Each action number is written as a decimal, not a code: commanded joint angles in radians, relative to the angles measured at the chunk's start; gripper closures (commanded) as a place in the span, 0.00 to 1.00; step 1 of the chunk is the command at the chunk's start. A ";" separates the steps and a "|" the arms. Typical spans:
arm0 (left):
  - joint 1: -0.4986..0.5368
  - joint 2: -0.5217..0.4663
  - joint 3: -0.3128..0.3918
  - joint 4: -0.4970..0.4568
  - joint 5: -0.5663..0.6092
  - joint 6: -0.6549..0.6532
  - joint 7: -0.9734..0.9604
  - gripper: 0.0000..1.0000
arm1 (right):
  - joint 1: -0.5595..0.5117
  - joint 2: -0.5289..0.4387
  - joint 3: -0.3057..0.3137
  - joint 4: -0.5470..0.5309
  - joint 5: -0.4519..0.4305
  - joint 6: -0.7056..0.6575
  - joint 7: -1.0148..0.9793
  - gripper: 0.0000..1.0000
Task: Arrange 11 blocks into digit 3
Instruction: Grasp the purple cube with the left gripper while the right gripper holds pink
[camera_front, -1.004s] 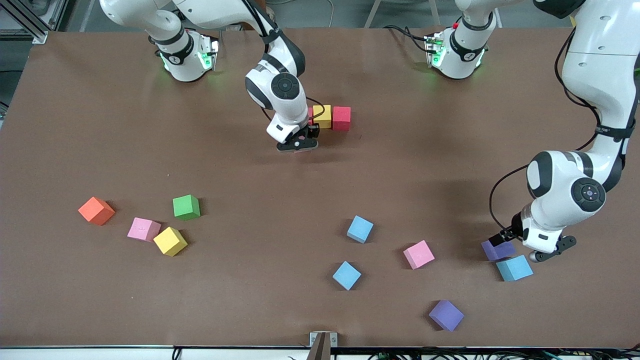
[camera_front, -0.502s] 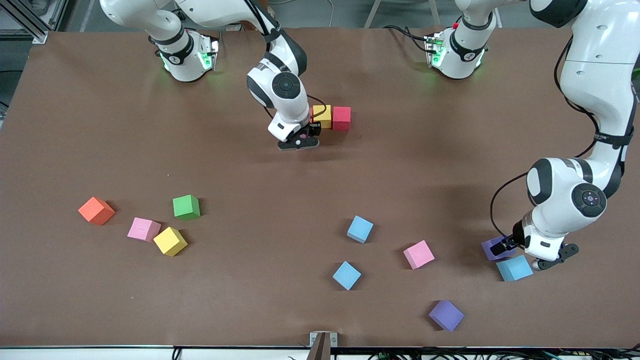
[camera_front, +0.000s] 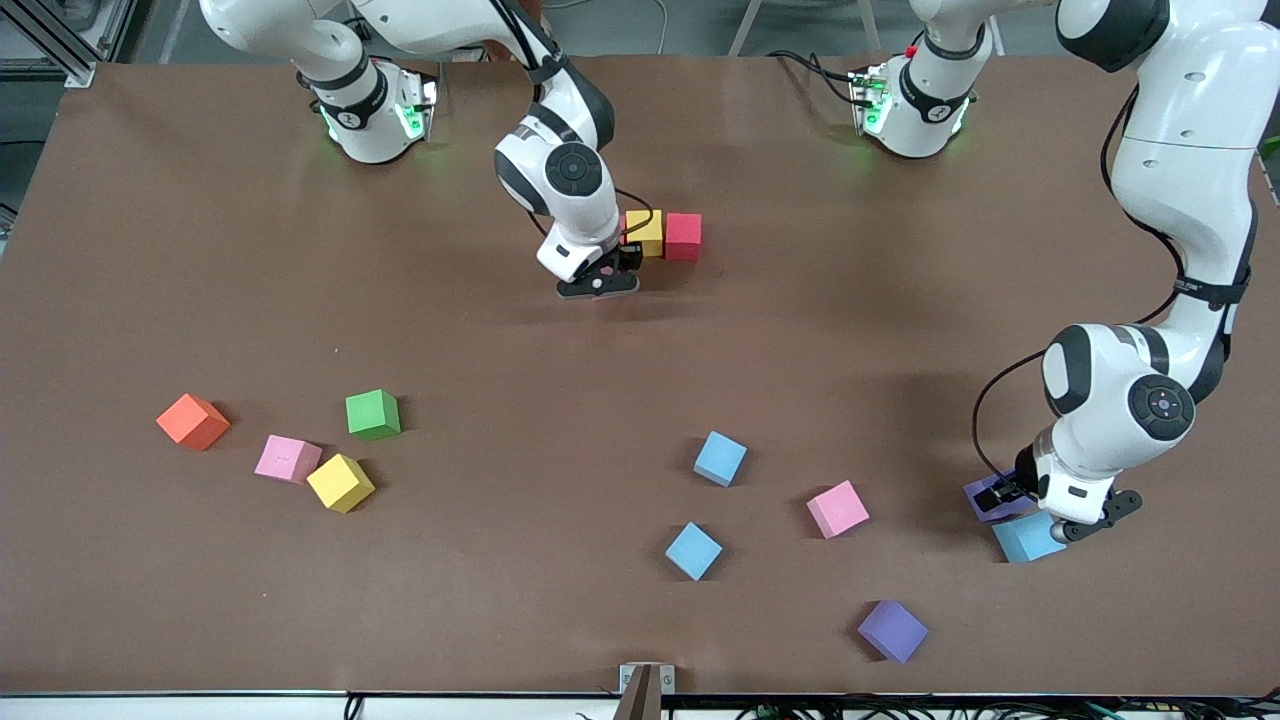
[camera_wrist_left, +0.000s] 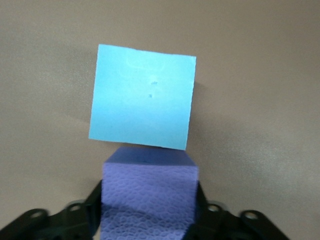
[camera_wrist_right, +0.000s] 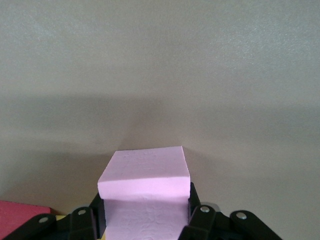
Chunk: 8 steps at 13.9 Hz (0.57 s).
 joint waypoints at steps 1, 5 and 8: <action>0.011 -0.018 0.008 0.015 0.018 -0.007 -0.025 0.83 | 0.025 -0.010 -0.004 -0.039 0.021 0.009 0.006 0.66; 0.011 -0.126 0.008 0.012 0.019 -0.124 -0.039 0.90 | 0.029 -0.012 -0.004 -0.047 0.021 0.010 0.007 0.66; 0.012 -0.234 0.003 0.006 0.019 -0.252 -0.025 0.90 | 0.032 -0.012 -0.002 -0.047 0.021 0.010 0.023 0.66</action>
